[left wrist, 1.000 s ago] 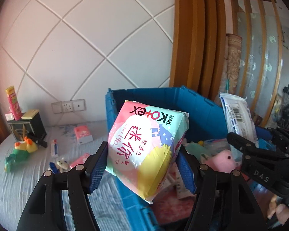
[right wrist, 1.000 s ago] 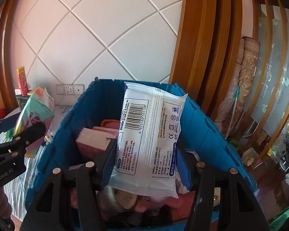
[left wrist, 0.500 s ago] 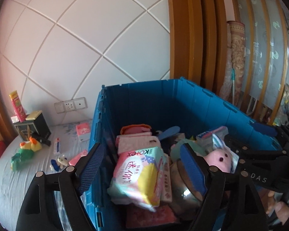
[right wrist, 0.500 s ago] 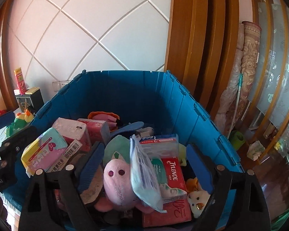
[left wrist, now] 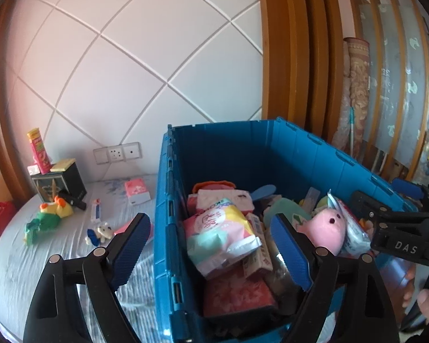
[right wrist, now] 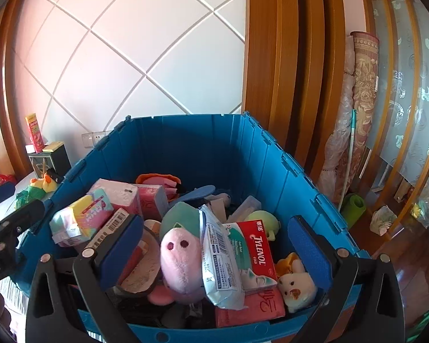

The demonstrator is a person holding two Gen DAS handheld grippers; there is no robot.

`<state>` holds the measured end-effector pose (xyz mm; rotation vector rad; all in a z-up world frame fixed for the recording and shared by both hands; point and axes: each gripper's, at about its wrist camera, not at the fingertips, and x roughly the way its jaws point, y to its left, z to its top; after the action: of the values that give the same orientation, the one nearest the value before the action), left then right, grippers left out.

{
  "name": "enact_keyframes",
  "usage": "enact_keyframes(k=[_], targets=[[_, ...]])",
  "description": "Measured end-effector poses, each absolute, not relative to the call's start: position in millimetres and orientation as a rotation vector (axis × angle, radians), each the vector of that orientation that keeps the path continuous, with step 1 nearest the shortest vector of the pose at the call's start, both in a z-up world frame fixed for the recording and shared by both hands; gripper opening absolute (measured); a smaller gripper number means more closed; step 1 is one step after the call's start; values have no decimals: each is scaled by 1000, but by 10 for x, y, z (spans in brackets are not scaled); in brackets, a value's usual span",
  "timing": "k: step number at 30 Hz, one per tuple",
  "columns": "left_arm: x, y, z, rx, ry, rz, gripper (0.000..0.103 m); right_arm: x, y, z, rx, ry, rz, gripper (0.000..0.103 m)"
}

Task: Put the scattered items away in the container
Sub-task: 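Carry the Kotex pack and wipes pack over the blue crate and open both grippers, then move both tools back over the table toward the green duck plush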

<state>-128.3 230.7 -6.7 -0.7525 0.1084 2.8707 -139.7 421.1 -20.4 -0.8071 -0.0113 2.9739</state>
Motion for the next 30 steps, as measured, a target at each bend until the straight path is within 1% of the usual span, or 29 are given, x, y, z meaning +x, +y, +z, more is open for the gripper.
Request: enact_keyframes(k=[8,14,20,25,30], targets=[[-1079,1845,-134,-803,55,2944,88,-1192,3881,-69,-720,12,3071,103],[-978,1243,-167,-837,-27,3008,88,-1186,3333,-25,-729,-50,3136,103],[-939,503,-189,-839,-69,3046,88,-1175,2596,41,-723,-105,3179,103],[-963,-239,-243,-875,-48,3067,88,-1215,1880,63,-720,-90,3206,103],[-1040,-1036,-397,-955,-1,3087,88,-1331,1175,-56,-755,-65,3212,103]])
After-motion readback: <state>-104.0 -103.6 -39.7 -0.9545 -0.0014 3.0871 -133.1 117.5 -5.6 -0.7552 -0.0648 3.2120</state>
